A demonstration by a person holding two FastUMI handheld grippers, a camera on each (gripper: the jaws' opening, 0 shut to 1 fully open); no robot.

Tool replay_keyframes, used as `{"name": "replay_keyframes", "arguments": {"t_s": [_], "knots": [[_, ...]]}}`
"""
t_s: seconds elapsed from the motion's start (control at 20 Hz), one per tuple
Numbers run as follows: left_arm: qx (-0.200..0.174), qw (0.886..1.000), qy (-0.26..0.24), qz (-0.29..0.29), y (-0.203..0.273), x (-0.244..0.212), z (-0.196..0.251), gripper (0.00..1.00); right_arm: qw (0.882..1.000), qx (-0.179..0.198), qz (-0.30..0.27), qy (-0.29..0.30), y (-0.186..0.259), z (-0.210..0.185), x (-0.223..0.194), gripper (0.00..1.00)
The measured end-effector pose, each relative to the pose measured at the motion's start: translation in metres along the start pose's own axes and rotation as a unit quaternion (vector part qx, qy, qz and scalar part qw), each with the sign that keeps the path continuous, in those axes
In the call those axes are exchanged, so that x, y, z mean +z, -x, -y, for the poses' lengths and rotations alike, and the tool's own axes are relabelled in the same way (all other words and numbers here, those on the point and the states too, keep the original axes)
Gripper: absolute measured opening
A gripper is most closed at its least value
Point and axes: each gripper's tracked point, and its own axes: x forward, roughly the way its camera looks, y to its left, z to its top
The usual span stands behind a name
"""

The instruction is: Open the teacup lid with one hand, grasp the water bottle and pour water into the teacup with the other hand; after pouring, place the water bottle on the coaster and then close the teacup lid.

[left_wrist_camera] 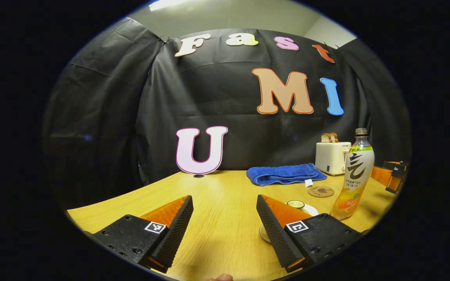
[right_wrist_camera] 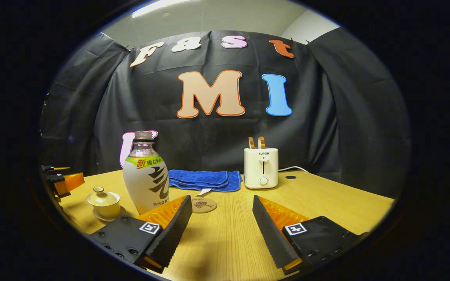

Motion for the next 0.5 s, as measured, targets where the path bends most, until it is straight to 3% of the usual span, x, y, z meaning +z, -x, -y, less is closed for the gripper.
{"name": "replay_keyframes", "arguments": {"t_s": [0.5], "knots": [[0.001, 1.000, 0.000, 0.000, 0.0004, -0.0002, -0.0006, 0.97, 1.000, 0.000, 0.000, 0.000, -0.0010, 0.0004, -0.0003, 0.99]]}}
